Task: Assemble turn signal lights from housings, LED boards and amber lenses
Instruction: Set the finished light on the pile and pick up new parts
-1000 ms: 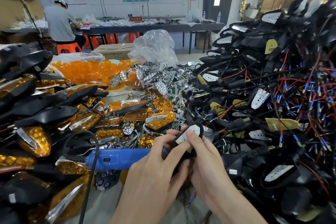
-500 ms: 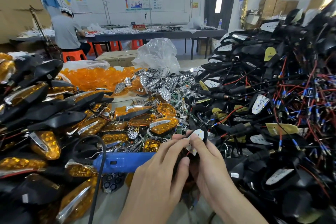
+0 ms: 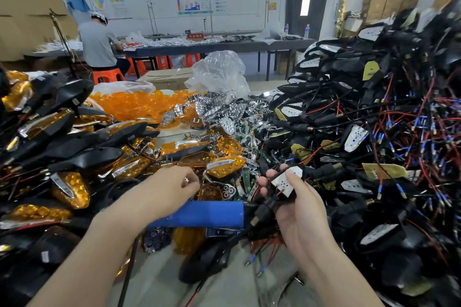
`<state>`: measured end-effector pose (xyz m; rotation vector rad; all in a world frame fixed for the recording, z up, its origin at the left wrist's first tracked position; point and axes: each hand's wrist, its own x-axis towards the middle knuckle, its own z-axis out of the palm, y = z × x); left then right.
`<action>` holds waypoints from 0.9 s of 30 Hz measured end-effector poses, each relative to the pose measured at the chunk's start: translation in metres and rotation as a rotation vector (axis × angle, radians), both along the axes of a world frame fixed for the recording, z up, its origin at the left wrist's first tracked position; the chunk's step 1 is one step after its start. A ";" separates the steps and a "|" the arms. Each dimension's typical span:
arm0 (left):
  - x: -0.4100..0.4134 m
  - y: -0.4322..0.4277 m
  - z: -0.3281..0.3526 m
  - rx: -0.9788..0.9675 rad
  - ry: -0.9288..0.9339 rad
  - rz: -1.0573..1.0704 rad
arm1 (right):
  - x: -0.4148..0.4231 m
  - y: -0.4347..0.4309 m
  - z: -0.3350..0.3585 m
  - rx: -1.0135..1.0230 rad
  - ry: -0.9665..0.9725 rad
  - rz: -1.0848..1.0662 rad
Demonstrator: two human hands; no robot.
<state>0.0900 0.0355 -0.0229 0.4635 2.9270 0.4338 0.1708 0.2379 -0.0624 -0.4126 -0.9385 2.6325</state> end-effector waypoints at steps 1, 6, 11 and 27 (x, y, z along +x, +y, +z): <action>-0.005 0.000 0.002 -0.060 -0.053 -0.019 | 0.000 0.000 0.000 -0.009 0.000 -0.001; -0.021 0.005 0.005 -0.191 -0.137 -0.073 | -0.001 -0.001 0.000 -0.010 -0.006 0.001; -0.021 0.004 0.001 -0.138 -0.213 -0.057 | -0.002 0.000 0.000 0.006 -0.019 0.007; -0.004 -0.021 -0.020 0.006 0.076 -0.041 | 0.002 -0.001 -0.004 0.089 -0.009 0.044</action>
